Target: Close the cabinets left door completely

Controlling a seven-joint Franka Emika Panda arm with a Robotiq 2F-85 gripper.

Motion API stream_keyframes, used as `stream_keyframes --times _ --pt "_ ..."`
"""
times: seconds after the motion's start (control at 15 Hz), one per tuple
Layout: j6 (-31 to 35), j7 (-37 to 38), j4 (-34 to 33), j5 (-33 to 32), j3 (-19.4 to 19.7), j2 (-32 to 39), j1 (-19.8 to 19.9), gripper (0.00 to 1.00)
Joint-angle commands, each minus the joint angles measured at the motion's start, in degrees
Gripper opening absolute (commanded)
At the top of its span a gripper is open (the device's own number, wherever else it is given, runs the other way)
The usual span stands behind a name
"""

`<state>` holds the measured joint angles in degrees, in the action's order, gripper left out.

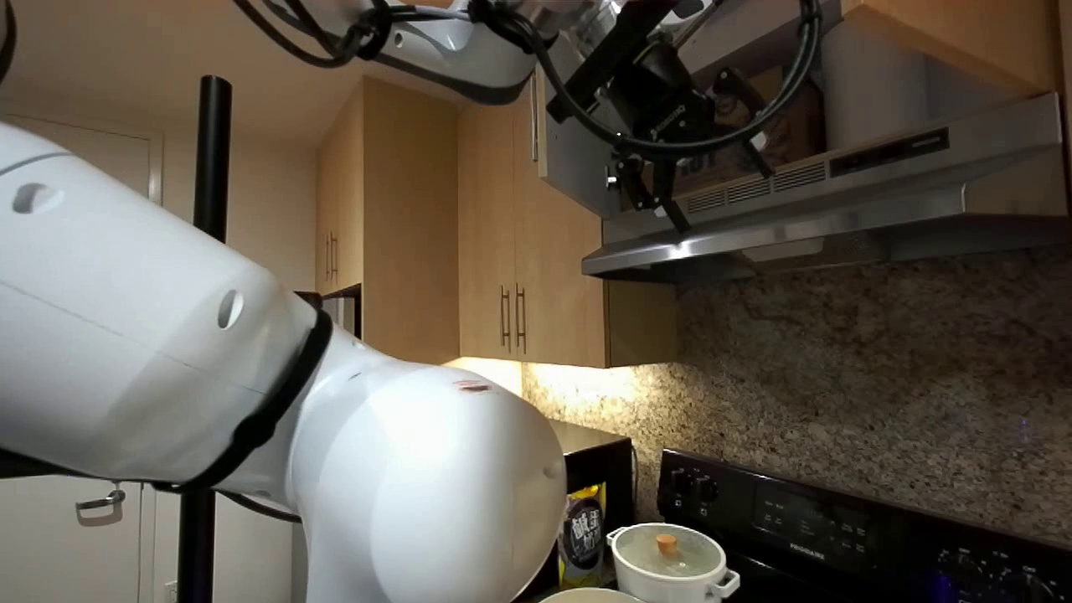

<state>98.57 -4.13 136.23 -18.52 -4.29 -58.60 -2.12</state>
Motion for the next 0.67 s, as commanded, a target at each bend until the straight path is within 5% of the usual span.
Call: stream_keyframes --times 0.0,0.6 --pt "-0.9 4.3 -0.8 -0.7 -1.6 -4.4 1.6 1.0" --pt "1.0 15.6 -7.1 -1.9 -4.4 -9.7 8.3 1.0"
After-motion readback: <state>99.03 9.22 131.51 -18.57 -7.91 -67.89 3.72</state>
